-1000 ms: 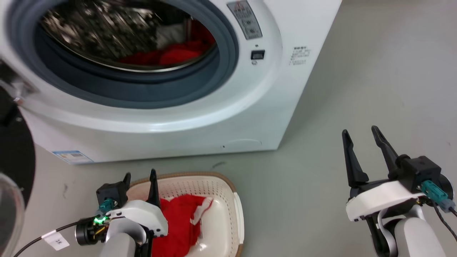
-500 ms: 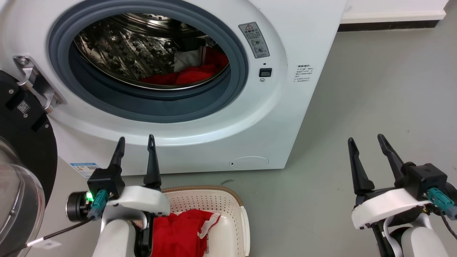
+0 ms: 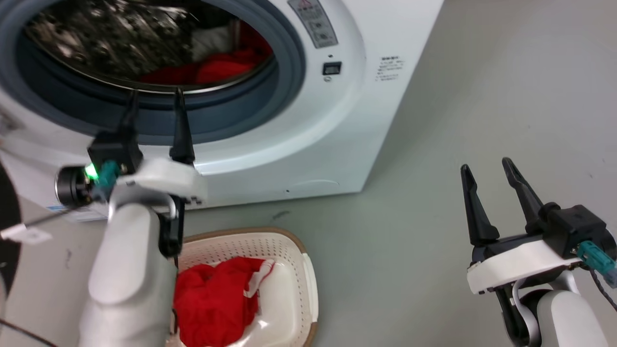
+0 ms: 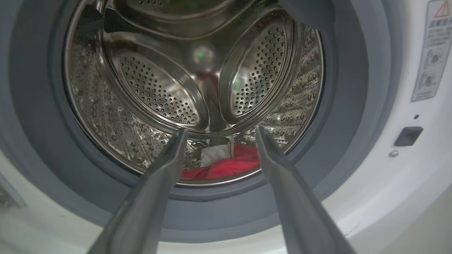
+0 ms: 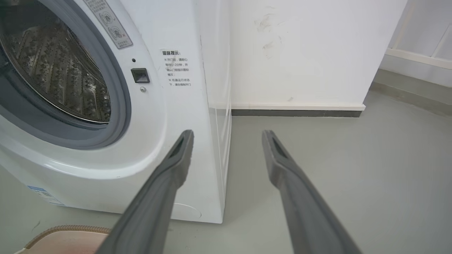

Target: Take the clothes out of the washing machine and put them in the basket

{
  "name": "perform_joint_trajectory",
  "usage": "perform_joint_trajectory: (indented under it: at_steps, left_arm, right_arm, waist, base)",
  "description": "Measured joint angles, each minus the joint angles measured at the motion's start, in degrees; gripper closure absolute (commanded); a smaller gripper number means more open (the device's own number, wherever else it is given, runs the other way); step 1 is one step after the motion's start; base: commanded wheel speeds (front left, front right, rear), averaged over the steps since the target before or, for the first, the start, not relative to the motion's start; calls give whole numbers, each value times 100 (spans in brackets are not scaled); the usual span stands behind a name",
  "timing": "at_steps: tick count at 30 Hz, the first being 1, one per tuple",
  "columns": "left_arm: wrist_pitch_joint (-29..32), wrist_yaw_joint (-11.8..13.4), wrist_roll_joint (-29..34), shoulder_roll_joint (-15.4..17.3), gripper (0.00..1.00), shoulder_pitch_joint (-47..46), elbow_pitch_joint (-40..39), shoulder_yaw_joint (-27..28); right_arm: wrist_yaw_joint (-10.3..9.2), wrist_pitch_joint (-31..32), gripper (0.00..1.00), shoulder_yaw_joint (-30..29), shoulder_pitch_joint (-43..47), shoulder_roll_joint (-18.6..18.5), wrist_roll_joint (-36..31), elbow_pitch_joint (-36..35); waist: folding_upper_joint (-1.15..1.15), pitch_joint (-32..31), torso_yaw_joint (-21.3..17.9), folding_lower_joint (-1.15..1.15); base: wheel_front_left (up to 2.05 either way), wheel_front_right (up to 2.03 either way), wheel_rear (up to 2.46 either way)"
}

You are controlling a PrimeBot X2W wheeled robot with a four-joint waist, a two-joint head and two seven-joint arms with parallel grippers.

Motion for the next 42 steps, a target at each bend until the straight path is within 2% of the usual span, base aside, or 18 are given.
perform_joint_trajectory:
  at_steps: [11,22,35,42]
  left_arm:
    - [485,-131,-59,660,0,-1873,1371,127]
    - [1541,-208,-67,1423,0,-3443,2398,179]
    - [3365,-307,-43,1976,0,-4765,3219,23]
    - [4567,-282,-76,2091,0,-5350,3344,-40]
  right_arm:
    - [0,-376,0,252,-426,-2,322,222]
    - [0,-766,0,612,-775,-5,705,645]
    - [0,-948,0,1049,-1049,-2,994,891]
    - [0,-975,0,1217,-1108,-4,1101,954]
  waist:
    - [0,959,-618,1]
    - [0,1833,-1238,1]
    - [0,2538,-1675,1]
    - [0,2769,-1924,1]
  base:
    - [0,0,0]
    - [0,0,0]
    - [0,0,0]
    - [0,0,0]
